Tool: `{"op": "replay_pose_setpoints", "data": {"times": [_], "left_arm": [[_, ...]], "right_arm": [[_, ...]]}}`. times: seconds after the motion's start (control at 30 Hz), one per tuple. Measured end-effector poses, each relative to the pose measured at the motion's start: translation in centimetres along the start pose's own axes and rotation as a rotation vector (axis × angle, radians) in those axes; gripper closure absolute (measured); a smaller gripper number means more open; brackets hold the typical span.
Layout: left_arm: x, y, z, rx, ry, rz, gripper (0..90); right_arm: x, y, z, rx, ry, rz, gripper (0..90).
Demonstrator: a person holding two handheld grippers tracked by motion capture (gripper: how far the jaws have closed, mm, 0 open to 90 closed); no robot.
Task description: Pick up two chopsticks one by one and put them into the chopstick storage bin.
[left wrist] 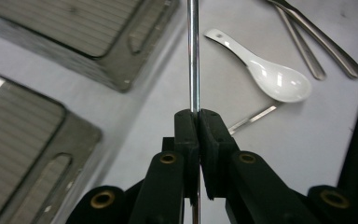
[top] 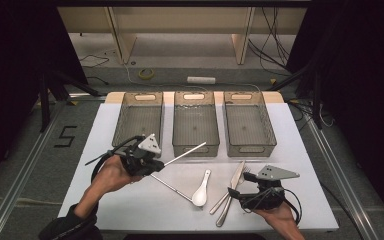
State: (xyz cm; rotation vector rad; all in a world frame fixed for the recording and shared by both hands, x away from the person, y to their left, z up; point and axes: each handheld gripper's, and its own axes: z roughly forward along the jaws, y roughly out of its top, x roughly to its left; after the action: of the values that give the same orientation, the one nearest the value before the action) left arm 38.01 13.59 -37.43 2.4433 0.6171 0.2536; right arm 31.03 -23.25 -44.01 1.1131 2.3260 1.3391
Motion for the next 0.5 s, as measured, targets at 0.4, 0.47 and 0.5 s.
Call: {"op": "replay_pose_setpoints", "data": {"times": [0.4,0.47,0.5], "left_arm": [[6.0,0.2,-1.1,-0.068,0.148,-0.178,86.0],[6.9,0.2,-1.4,-0.088,0.158,-0.212,86.0],[7.3,0.2,-1.5,-0.095,0.17,-0.23,86.0]], "right_arm": [[0.0,0.0,0.0,-0.004,0.003,0.002,21.3],[0.0,0.0,0.0,-0.004,0.004,0.003,21.3],[0.0,0.0,0.0,-0.004,0.004,0.003,21.3]]}}
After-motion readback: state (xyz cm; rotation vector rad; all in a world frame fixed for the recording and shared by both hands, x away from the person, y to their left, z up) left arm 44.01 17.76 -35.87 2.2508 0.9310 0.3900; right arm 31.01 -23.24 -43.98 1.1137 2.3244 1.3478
